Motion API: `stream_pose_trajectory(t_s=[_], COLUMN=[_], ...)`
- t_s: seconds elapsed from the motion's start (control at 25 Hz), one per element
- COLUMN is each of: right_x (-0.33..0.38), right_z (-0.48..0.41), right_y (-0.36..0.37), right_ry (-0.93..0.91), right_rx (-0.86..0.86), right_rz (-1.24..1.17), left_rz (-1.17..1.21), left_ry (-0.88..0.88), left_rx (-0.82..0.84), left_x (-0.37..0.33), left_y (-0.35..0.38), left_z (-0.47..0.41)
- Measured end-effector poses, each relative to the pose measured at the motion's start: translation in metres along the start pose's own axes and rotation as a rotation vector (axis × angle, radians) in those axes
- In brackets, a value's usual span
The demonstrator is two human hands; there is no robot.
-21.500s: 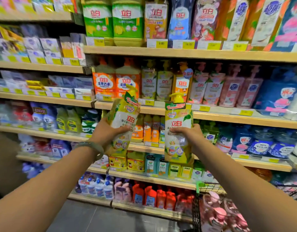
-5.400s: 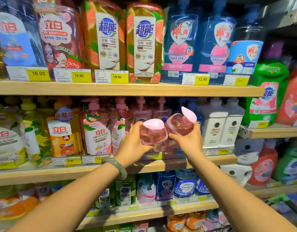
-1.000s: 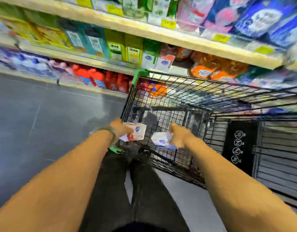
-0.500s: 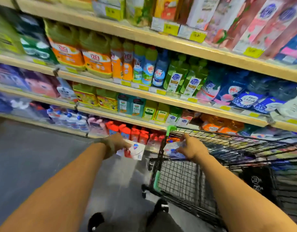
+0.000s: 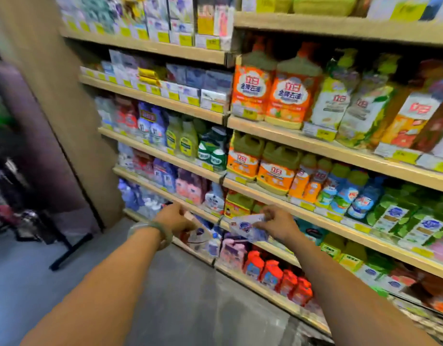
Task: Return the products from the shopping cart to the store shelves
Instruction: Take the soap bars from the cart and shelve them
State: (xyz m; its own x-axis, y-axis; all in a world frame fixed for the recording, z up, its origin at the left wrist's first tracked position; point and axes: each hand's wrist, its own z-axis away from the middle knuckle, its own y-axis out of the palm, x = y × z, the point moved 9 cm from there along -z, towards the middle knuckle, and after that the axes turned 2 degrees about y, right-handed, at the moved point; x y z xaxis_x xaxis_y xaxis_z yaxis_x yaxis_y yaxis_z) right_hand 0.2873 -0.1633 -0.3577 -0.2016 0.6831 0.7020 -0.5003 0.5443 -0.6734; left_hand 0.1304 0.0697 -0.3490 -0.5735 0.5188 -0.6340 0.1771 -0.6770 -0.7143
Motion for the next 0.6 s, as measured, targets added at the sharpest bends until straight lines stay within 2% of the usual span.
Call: stream_pose_trajectory(t_s=[0.2, 0.48, 0.6], right_x=[0.094, 0.224, 0.274], right_z=[-0.068, -0.177, -0.236], right_y=[0.007, 0.020, 0.008], right_ry=[-0.093, -0.285, -0.330], right_rx=[-0.045, -0.012, -0.064], right_rz=[-0.252, -0.342, -0.358], left_rz=[0.182, 0.354, 0.408], left_ry=[0.015, 0.165, 0.234], left_rx=[-0.129, -0.250, -0.301], left_x=[0.016, -0.004, -0.019], left_y=[-0.091, -0.214, -0.261], left_z=[-0.045, -0.145, -0.191])
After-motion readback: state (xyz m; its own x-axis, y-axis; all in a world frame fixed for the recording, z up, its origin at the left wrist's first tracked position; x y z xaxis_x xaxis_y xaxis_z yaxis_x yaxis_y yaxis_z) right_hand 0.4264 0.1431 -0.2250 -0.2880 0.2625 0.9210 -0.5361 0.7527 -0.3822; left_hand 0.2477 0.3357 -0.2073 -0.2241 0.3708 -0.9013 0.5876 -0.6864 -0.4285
